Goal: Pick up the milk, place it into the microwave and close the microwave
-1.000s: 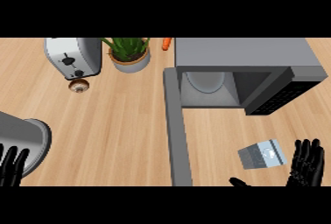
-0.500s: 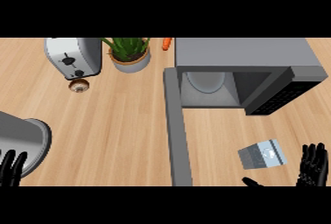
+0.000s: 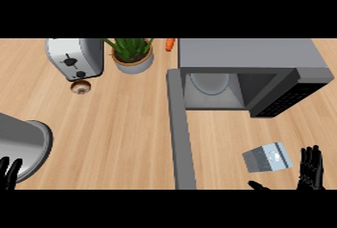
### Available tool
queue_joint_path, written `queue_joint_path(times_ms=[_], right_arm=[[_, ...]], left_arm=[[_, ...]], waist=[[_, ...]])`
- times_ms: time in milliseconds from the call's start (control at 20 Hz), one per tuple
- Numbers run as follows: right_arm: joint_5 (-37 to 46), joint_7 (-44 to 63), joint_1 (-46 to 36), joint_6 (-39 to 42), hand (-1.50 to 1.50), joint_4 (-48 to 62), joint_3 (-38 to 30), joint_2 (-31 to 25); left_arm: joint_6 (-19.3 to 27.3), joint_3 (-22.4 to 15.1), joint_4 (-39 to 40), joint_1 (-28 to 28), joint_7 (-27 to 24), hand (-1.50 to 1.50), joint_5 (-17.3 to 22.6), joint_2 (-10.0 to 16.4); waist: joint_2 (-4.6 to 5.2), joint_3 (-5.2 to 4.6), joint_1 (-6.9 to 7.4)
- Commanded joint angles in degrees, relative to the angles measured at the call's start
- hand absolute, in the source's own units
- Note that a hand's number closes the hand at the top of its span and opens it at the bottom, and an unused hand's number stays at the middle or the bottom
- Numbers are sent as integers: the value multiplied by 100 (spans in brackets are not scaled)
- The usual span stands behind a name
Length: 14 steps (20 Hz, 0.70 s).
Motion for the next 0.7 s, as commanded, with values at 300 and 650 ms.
queue_joint_path(times_ms=[300, 650], right_arm=[[73, -250, -904, 2, -150, 1430, -406, -52], [4, -919, -1321, 714, -150, 2859, -558, -247]], left_arm=[[106, 41, 121, -153, 46, -150, -39, -11], [-165, 309, -221, 155, 71, -150, 291, 69]], waist=[[5, 0, -4], [4, 2, 16]])
